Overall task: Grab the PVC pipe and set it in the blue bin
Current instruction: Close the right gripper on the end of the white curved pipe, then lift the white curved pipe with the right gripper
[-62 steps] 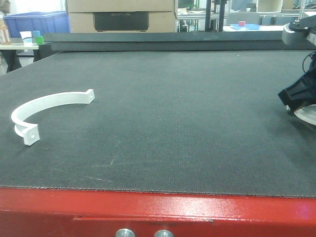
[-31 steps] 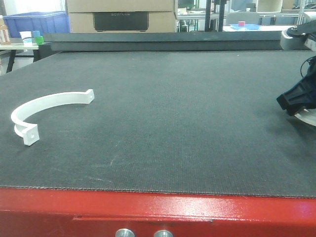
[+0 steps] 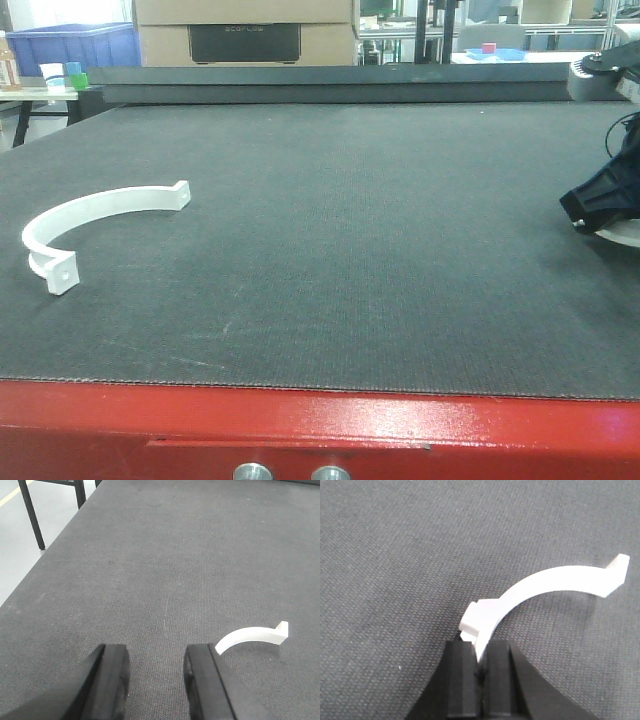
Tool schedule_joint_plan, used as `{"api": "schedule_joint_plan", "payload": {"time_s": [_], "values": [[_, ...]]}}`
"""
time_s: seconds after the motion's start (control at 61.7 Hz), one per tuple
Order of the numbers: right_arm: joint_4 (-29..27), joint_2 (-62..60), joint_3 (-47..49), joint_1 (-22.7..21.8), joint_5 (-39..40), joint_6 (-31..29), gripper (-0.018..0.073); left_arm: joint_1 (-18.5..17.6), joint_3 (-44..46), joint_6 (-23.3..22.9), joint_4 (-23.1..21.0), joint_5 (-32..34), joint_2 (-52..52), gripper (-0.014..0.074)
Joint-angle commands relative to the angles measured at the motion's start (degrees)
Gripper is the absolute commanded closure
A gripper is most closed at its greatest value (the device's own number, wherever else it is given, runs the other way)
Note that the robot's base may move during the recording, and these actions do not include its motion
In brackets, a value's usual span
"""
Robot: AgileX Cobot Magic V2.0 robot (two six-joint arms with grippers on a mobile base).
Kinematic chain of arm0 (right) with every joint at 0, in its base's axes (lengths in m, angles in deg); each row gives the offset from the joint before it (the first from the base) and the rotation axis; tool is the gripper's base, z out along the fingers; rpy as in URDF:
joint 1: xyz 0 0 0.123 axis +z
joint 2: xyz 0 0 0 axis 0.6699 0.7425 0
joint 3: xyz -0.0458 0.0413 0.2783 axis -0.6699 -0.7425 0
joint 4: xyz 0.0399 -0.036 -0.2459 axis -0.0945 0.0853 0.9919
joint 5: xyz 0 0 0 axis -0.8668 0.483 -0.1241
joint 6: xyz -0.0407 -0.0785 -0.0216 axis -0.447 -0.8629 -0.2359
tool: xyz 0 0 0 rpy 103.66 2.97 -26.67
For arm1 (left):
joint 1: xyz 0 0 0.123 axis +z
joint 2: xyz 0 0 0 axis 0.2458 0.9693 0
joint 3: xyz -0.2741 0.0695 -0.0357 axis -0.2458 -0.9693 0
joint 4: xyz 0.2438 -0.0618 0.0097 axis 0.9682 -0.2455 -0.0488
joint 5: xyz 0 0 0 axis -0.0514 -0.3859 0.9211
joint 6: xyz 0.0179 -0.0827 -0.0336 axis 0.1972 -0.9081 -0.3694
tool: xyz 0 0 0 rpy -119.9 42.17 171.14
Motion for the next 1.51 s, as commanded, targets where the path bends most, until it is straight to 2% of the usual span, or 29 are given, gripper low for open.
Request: {"api": "schedule_joint_plan", "payload": {"time_s": [0.0, 0.422, 0.665, 0.762, 0.957, 1.119, 1.33, 1.492], "values": [[0.37, 0.15, 0.36, -0.26, 1.41, -0.19, 0.0728, -0.2, 0.43, 0.0, -0.38, 1.24, -0.06, 0.0385], [-1.59, -4.75, 3.09, -0.26, -0.43, -0.19, 0.0728, -0.2, 0.43, 0.0, -0.38, 1.03, -0.06, 0.0385], [-4.2, -12.45, 3.22, -0.01, -3.61, -0.19, 0.0728, -0.2, 0.43, 0.0, -0.82, 0.52, 2.08, 0.0384], [-4.2, -16.69, 3.22, -0.01, -5.64, -0.19, 0.0728, -0.2, 0.43, 0.0, -1.23, 0.37, 3.87, 0.0365], [-5.96, -25.21, 3.22, -0.01, -8.29, -0.19, 0.0728, -0.2, 0.43, 0.0, -6.69, 0.28, 8.43, 0.0279], [-6.48, -30.92, 3.22, -0.01, -10.75, -0.19, 0.0728, -0.2, 0.43, 0.0, -7.31, 0.28, 11.29, 0.0235], [-8.81, -36.89, 3.22, -0.01, -13.43, -0.19, 0.0728, -2.22, 0.68, 0.0, -8.17, 2.8, 13.05, 0.0235], [-8.81, -39.65, 3.22, -0.01, -16.92, -0.19, 0.0728, -4.57, 4.17, 0.0, -8.27, 0.49, 16.97, 0.0235]]}}
